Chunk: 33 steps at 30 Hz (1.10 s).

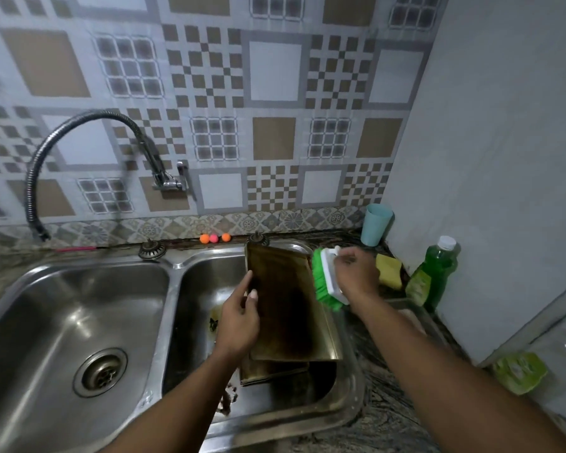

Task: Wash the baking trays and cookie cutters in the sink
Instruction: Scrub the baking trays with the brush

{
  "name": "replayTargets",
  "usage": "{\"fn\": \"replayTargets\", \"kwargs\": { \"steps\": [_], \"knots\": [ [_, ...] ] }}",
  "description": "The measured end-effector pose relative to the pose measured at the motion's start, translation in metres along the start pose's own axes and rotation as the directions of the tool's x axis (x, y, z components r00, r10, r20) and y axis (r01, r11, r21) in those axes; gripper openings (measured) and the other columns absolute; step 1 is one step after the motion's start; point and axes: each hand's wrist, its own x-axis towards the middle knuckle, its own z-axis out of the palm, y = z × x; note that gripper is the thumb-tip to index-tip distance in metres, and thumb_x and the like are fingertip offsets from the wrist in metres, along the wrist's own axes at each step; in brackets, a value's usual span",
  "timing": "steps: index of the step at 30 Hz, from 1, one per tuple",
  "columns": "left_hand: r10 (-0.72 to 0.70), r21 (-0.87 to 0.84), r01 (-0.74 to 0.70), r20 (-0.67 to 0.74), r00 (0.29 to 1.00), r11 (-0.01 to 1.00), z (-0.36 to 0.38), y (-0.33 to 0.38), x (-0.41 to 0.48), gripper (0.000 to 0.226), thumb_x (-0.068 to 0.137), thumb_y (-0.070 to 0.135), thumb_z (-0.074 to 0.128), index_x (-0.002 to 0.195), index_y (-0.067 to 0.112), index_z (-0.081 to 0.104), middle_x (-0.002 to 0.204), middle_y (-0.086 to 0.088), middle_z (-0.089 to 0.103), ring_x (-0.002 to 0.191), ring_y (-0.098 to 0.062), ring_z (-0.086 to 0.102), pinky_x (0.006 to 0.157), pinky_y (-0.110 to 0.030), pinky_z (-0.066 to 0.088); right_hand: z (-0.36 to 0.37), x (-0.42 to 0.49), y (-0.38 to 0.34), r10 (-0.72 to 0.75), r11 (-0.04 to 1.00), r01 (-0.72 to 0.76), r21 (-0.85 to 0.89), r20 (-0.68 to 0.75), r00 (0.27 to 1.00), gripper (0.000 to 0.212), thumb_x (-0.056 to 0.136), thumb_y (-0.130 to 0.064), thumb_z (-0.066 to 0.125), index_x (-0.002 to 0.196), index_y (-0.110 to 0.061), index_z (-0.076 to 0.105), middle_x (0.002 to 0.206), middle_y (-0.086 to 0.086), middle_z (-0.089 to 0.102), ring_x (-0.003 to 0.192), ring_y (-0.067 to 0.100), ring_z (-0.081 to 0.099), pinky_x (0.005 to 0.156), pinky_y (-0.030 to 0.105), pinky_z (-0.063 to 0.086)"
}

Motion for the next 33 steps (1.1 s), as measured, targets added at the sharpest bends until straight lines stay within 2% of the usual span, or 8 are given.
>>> {"fn": "replayTargets", "kwargs": {
  "steps": [5, 8, 11, 15, 19, 23, 28, 33],
  "knots": [
    [0.15, 0.094, -0.148, -0.016, 0.989, 0.985, -0.036, 0.009, -0.005, 0.046, 0.104, 0.014, 0.05, 0.148, 0.028, 0.048, 0.139, 0.019, 0.058, 0.123, 0.015, 0.05, 0.103, -0.007, 0.036, 0.099, -0.067, -0.067, -0.298, 0.954, 0.299, 0.01, 0.121, 0.947, 0.018, 0.088, -0.027, 0.061, 0.104, -0.029, 0.068, 0.107, -0.003, 0.073, 0.095, 0.022, 0.065, 0.078, 0.031, 0.051],
    [0.185, 0.156, -0.178, -0.029, 0.982, 0.972, -0.067, 0.0, -0.006, 0.048, 0.103, 0.023, 0.05, 0.147, 0.041, 0.045, 0.093, 0.037, 0.062, 0.086, 0.014, 0.054, 0.087, -0.009, 0.043, 0.111, -0.064, -0.066, -0.322, 0.943, 0.325, -0.072, 0.062, 0.945, 0.022, 0.088, -0.032, 0.061, 0.109, -0.031, 0.069, 0.11, 0.002, 0.074, 0.099, 0.028, 0.067, 0.078, 0.034, 0.052],
    [0.202, 0.185, -0.195, -0.016, 0.979, 0.963, -0.09, 0.0, -0.003, 0.05, 0.104, 0.02, 0.049, 0.147, 0.043, 0.043, 0.085, 0.045, 0.057, 0.078, 0.016, 0.052, 0.081, -0.005, 0.042, 0.125, -0.067, -0.067, -0.224, 0.975, 0.224, -0.012, -0.06, 0.973, 0.011, 0.088, -0.025, 0.064, 0.096, -0.023, 0.072, 0.099, 0.009, 0.075, 0.093, 0.033, 0.068, 0.067, 0.031, 0.043],
    [0.156, 0.197, -0.131, -0.115, 0.981, 0.972, -0.117, -0.015, 0.01, 0.051, 0.103, 0.015, 0.048, 0.146, 0.041, 0.043, 0.08, 0.047, 0.058, 0.073, 0.019, 0.054, 0.071, -0.004, 0.041, 0.167, -0.127, -0.079, -0.448, 0.894, 0.437, 0.099, 0.161, 0.879, 0.011, 0.09, -0.034, 0.06, 0.087, -0.026, 0.068, 0.089, -0.004, 0.073, 0.083, 0.017, 0.065, 0.066, 0.029, 0.049],
    [0.176, 0.176, -0.154, -0.116, 0.978, 0.972, -0.129, -0.012, 0.011, 0.048, 0.102, 0.021, 0.05, 0.143, 0.047, 0.045, 0.073, 0.035, 0.056, 0.071, 0.02, 0.051, 0.072, -0.002, 0.038, 0.163, -0.108, -0.068, -0.205, 0.976, 0.203, 0.082, 0.017, 0.979, 0.008, 0.087, -0.02, 0.065, 0.089, -0.02, 0.074, 0.096, 0.003, 0.076, 0.094, 0.027, 0.069, 0.077, 0.031, 0.051],
    [0.122, 0.16, -0.09, -0.204, 0.971, 0.983, -0.138, -0.017, 0.024, 0.048, 0.103, 0.016, 0.049, 0.145, 0.04, 0.048, 0.106, 0.036, 0.063, 0.078, 0.019, 0.059, 0.073, -0.013, 0.05, 0.178, -0.148, -0.076, -0.386, 0.922, 0.37, 0.116, 0.182, 0.905, 0.01, 0.086, -0.031, 0.062, 0.086, -0.023, 0.069, 0.086, -0.007, 0.073, 0.083, 0.015, 0.067, 0.071, 0.03, 0.054],
    [0.096, 0.146, -0.064, -0.226, 0.969, 0.987, -0.152, -0.015, 0.033, 0.045, 0.104, 0.021, 0.049, 0.143, 0.043, 0.048, 0.066, 0.049, 0.053, 0.063, 0.013, 0.052, 0.064, -0.008, 0.039, 0.172, -0.148, -0.054, -0.283, 0.957, 0.275, 0.092, 0.098, 0.954, 0.01, 0.088, -0.026, 0.065, 0.079, -0.024, 0.069, 0.081, -0.008, 0.072, 0.081, 0.016, 0.068, 0.069, 0.031, 0.055],
    [0.057, 0.091, -0.037, -0.224, 0.973, 0.995, -0.159, -0.023, 0.041, 0.043, 0.104, 0.022, 0.049, 0.143, 0.041, 0.048, 0.067, 0.049, 0.054, 0.063, 0.01, 0.048, 0.074, -0.018, 0.042, 0.169, -0.153, -0.043, -0.267, 0.963, 0.261, 0.066, 0.099, 0.959, 0.006, 0.087, -0.02, 0.068, 0.084, -0.023, 0.073, 0.087, -0.01, 0.074, 0.083, 0.011, 0.069, 0.068, 0.026, 0.051]
  ]
}}
